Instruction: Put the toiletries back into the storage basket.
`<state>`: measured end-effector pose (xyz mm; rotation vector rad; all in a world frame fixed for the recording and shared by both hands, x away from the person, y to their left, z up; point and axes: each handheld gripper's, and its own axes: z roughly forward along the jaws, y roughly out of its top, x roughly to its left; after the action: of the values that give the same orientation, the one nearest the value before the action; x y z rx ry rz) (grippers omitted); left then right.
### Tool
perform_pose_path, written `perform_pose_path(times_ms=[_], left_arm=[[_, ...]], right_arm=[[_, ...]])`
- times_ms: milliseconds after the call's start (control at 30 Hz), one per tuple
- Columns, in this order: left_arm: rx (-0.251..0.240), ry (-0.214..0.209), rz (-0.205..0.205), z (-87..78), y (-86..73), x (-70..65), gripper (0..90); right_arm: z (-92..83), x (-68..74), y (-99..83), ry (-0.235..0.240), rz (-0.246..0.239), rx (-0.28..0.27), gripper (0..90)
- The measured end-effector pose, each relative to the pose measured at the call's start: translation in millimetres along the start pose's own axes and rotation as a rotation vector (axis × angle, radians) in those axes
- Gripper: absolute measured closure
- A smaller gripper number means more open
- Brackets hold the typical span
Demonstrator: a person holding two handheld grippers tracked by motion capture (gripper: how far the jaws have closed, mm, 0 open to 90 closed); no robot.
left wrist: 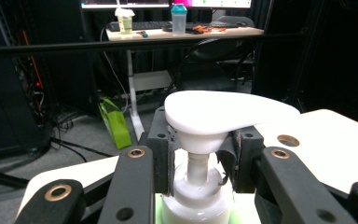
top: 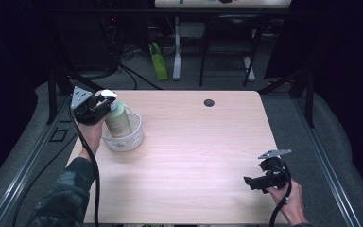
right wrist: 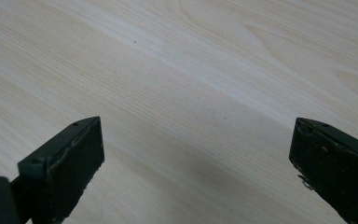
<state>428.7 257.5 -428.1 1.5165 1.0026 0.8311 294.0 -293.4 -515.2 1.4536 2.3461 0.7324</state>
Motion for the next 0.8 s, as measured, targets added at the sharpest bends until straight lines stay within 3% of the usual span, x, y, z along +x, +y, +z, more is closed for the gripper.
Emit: perform_pose_path(times_ms=[300,400,567,800], left_arm=[[0.032,-0.003,-0.010,0.6,3.8,0.5,63.9],[0.041,-0.013,-0.031,-1.1,4.1,1.4,51.7],[0.065,0.007,-0.001,-5.2,7.7,-2.4,30.0],[0.096,0.016,-0.007,-12.0,9.0,-1.8,17.5]], right_arm=[[-0.8,-0.1,0.3,-0.002,0.002,-0.003,2.7],[-1.0,0.0,0.2,-0.003,0.002,-0.003,2.7],[-1.0,0.3,0.4,-0.004,-0.003,-0.003,2.7],[-1.2,0.4,0.5,-0.004,-0.003,-0.004,2.7]])
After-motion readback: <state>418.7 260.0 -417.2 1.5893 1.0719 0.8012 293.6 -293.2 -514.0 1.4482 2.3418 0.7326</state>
